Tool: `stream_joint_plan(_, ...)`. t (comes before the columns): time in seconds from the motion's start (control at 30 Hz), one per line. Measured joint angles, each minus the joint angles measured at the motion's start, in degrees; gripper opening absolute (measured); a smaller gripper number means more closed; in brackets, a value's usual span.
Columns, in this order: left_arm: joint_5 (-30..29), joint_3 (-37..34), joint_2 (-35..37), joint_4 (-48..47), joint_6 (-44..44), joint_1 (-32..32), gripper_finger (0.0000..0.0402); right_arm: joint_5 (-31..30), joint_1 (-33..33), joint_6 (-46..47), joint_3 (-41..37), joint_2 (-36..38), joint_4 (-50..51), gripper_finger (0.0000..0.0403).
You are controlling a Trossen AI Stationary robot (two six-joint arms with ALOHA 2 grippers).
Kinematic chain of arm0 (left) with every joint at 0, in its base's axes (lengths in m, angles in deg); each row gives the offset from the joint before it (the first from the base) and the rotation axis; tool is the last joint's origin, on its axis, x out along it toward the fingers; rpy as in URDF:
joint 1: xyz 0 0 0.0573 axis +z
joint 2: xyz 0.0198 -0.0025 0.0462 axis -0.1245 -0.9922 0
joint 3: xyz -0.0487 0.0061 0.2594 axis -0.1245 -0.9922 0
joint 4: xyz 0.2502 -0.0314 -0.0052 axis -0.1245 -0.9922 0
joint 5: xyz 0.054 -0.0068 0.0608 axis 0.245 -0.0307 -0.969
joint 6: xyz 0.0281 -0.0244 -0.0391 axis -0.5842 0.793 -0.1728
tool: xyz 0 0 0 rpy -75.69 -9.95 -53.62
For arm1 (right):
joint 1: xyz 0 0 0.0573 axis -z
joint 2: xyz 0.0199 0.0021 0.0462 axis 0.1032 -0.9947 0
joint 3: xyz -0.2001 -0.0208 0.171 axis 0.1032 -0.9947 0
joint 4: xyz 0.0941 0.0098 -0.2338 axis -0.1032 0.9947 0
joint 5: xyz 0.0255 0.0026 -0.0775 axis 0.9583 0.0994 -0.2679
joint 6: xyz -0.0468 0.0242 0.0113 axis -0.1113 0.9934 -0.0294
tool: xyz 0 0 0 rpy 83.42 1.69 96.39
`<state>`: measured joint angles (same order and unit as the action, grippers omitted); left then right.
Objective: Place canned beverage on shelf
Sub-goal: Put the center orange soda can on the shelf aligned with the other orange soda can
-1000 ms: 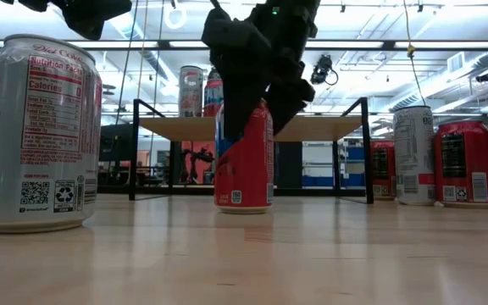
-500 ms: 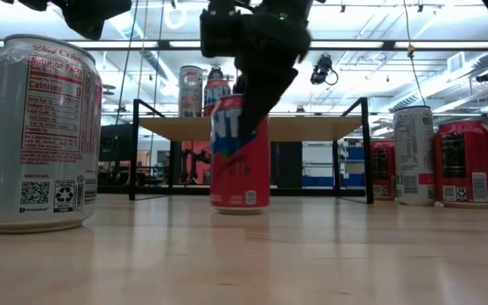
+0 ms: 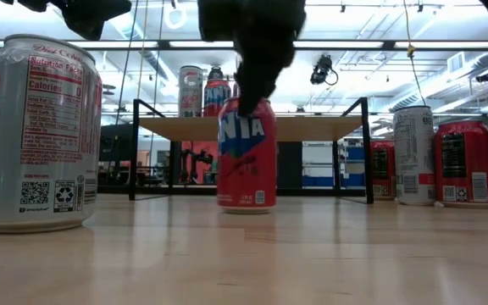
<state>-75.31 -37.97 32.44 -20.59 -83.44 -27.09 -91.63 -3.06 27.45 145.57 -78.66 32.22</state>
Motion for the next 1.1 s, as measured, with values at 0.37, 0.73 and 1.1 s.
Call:
stream_joint_plan(0.37, 0.0, 0.0, 0.0, -0.02, 0.01, 0.0, 0.0292, -13.54, -1.33, 23.02, 3.45, 0.13, -1.2, 0.0381)
stream_joint_plan(0.73, 0.0, 0.0, 0.0, -0.04, 0.29, 0.0, 0.0292, -10.07, -2.03, 15.56, 3.16, 0.14, -2.37, 0.0373)
stream_joint_plan(1.1, 0.02, 0.0, 0.0, 0.28, 0.01, 0.0, 0.0292, -4.63, -0.36, 6.44, 3.16, 0.13, -2.54, 0.0373)
